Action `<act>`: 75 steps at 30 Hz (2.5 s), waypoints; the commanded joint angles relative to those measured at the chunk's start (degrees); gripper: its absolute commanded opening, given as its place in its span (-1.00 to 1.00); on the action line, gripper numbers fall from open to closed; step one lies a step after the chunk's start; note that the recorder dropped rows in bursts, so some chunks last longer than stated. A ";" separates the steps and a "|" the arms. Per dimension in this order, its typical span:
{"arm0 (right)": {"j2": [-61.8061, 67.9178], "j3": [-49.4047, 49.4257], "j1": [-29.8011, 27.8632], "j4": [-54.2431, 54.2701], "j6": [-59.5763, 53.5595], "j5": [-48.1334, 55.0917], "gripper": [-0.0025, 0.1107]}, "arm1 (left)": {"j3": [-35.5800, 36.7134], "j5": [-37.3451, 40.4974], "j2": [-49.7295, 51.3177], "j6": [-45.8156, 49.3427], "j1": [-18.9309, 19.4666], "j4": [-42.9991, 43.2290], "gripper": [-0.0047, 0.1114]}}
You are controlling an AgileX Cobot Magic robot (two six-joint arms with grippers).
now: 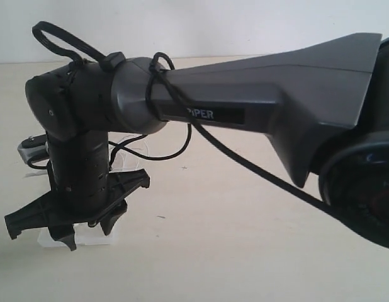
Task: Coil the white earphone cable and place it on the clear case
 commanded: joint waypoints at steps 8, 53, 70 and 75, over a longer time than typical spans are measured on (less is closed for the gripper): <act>-11.14 -0.38 0.21 -10.50 -3.40 6.94 -0.10 | 0.19 0.19 -0.48 0.03 0.05 -0.08 -0.92; -75.46 57.57 0.21 -27.08 -6.75 -27.69 -0.34 | 0.19 6.48 -0.48 -37.09 0.05 40.97 -0.92; -77.07 58.48 0.21 -25.51 -6.05 -26.95 -0.34 | 0.19 6.46 -0.48 -36.56 0.05 40.97 -0.92; -77.07 58.48 0.21 -25.51 -6.05 -26.95 -0.34 | 0.19 6.46 -0.48 -36.56 0.05 40.97 -0.92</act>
